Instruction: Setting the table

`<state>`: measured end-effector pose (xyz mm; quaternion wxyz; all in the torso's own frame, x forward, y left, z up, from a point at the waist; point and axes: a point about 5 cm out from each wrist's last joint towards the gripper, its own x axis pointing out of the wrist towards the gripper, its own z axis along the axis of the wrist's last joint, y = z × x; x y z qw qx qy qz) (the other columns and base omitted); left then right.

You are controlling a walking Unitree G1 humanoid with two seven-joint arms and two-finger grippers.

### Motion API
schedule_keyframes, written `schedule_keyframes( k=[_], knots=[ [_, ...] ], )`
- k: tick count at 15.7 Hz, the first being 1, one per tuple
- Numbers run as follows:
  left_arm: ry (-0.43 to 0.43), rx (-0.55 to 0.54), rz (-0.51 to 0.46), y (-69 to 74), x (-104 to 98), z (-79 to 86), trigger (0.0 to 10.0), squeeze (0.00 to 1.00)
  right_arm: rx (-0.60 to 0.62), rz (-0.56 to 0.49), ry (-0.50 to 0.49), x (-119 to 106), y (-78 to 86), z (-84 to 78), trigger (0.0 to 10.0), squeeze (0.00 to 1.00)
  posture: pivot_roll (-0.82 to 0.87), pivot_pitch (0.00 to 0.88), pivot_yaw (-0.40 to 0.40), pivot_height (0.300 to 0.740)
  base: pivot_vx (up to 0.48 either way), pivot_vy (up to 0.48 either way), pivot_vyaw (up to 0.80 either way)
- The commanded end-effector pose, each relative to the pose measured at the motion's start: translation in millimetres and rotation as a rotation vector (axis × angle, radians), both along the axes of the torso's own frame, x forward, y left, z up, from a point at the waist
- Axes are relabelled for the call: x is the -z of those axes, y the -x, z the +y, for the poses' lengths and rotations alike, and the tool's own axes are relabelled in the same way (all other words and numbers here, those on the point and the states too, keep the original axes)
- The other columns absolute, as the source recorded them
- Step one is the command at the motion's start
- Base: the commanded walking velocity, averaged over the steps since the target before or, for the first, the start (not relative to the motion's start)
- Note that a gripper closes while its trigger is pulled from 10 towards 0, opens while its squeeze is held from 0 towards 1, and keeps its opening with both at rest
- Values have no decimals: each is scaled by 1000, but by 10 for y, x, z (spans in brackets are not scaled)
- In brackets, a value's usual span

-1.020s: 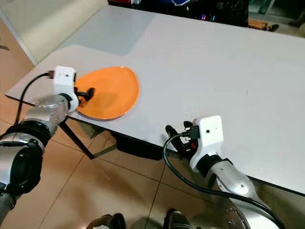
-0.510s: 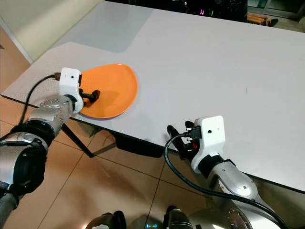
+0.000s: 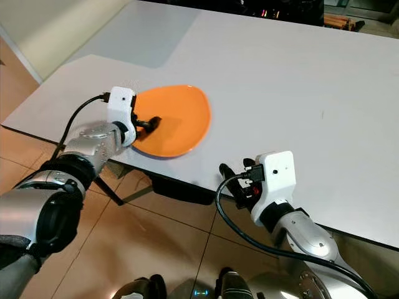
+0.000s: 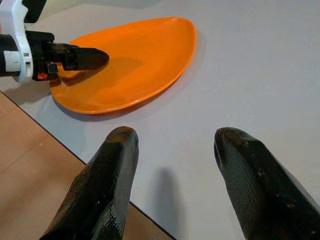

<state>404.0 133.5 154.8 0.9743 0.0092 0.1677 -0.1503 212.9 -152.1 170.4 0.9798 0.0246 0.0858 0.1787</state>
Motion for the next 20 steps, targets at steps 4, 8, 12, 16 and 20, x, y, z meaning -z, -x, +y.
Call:
schedule_keyframes(
  k=[4, 8, 12, 16, 20],
  knots=[
    [-41, 33, 88, 84, 213, -56, 10000, 0, 5, 0, -1, -19, 26, 0, 10000, 0, -273, 204, 88, 740, 0, 0, 0],
    [89, -34, -33, -50, -139, -5, 10000, 0, 29, -26, -27, -32, -100, -22, 10000, 0, -224, 168, 84, 740, 0, 0, 0],
    [-11, 25, -229, -130, -497, -8, 10000, 0, 60, -72, -45, -63, -311, -80, 10000, 0, -163, 76, 65, 740, 0, 0, 0],
    [-55, -44, -571, -33, -882, -41, 10000, 0, 153, -132, -88, -107, -597, -90, 10000, 0, -88, 0, 51, 740, 0, 0, 0],
    [-63, -121, -831, 382, -930, -16, 10000, 0, 184, -189, -131, -151, -714, -23, 10000, 0, -58, 0, 31, 740, 0, 0, 0]
  ],
)
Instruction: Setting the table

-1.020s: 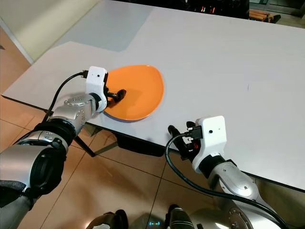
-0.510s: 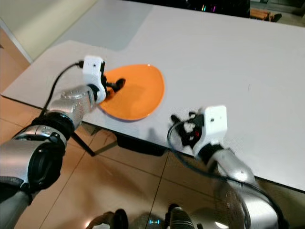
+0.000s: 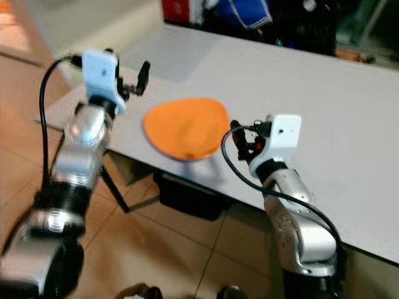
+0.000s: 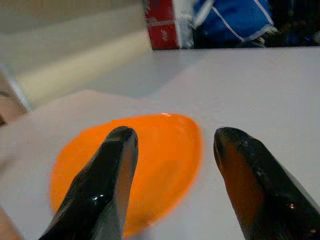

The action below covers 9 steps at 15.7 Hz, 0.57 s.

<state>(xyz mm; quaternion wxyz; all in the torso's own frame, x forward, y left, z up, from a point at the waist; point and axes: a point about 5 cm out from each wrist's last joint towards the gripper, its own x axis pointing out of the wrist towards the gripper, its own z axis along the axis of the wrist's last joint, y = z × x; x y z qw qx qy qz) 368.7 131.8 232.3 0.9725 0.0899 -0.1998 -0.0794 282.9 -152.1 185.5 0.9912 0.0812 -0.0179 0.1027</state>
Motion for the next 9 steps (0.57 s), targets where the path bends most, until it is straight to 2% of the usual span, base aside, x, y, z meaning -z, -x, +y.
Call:
schedule_keyframes(
  k=[1, 2, 3, 4, 5, 6, 7, 9],
  knots=[
    [14, 8, -68, 54, -149, 6, 10000, 0, 18, -9, 4, -2, -23, -17, 10000, 0, -58, 0, 31, 740, 0, 0, 0],
    [58, -65, -61, 133, -121, 93, 10000, 0, 35, -26, 7, -12, -51, -16, 10000, 0, -60, 0, 35, 740, 0, 0, 0],
    [64, -205, -16, 203, -32, 211, 10000, 0, 67, -38, 15, -12, -83, -34, 10000, 0, -62, 0, 35, 740, 0, 0, 0],
    [31, -271, 54, 253, 67, 267, 10000, 0, 98, -42, 27, -1, -107, -63, 10000, 0, -62, 0, 33, 740, 0, 0, 0],
    [18, -213, 105, 373, 194, 287, 10000, 0, 146, -32, 26, 42, -106, -102, 10000, 0, -63, 0, 29, 740, 0, 0, 0],
    [0, -216, 132, 470, 315, 318, 10000, 0, 172, -23, 34, 83, -102, -129, 10000, 0, -59, 0, 20, 740, 0, 0, 0],
    [11, -241, 190, 514, 435, 334, 10000, 0, 169, -24, 54, 93, -109, -119, 10000, 0, -59, 0, 13, 740, 0, 0, 0],
    [10, -210, 210, 566, 484, 277, 10000, 0, 107, -50, 99, 79, -125, -40, 10000, 0, -57, 0, 6, 740, 0, 0, 0]
  ],
)
